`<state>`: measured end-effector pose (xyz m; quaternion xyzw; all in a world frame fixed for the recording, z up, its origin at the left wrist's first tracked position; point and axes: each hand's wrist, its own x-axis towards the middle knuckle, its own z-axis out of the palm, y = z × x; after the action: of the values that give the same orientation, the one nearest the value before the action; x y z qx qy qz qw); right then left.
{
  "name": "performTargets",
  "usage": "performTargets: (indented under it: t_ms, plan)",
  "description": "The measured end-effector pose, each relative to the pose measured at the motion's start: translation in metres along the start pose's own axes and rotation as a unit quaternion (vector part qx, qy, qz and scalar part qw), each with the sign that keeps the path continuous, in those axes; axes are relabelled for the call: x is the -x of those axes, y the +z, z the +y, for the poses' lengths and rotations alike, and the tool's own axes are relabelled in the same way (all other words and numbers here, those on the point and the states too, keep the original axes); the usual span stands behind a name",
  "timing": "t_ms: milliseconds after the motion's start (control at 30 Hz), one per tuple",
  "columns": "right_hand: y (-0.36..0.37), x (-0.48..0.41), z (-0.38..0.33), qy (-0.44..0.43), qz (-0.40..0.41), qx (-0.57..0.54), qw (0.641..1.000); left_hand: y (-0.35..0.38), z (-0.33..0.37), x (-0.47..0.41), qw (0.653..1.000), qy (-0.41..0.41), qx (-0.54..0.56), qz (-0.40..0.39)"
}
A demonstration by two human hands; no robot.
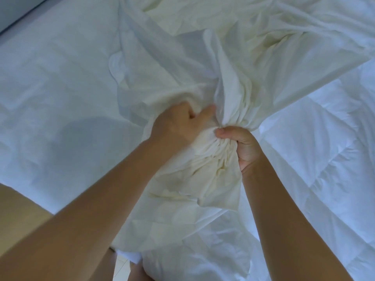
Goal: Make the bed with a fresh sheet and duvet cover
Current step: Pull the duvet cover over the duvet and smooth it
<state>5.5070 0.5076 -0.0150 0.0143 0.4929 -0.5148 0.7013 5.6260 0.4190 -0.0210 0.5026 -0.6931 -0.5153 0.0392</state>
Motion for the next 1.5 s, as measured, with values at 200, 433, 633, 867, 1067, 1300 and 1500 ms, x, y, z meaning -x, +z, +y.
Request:
performTargets:
  t_ms: [200,433,633,867,1067,1300,1500]
  plan:
    - [0.000,0.003,0.000,0.014,0.024,0.029,0.999,-0.003,0.004,-0.012,0.998,0.023,0.055,-0.015]
    - [0.016,0.003,-0.018,-0.008,-0.009,0.020,1.000,0.002,0.047,-0.032,0.971,0.219,0.071,0.059]
    - [0.019,-0.008,0.000,-0.023,0.054,-0.007,0.998,0.001,0.021,-0.042,0.961,0.206,-0.126,0.136]
    - [0.010,-0.006,-0.009,-0.014,0.038,0.052,0.998,0.002,0.032,-0.047,0.962,0.230,-0.132,0.066]
    - [0.011,-0.007,-0.013,-0.015,-0.012,0.010,1.000,0.006,0.053,-0.050,0.976,0.193,-0.080,0.056]
    - [0.012,-0.012,-0.001,-0.045,0.000,-0.056,0.997,0.013,0.053,-0.050,0.996,0.059,0.054,0.034]
    - [0.006,-0.012,-0.004,-0.008,-0.009,-0.017,1.000,0.014,0.060,-0.044,0.977,-0.039,0.209,0.026]
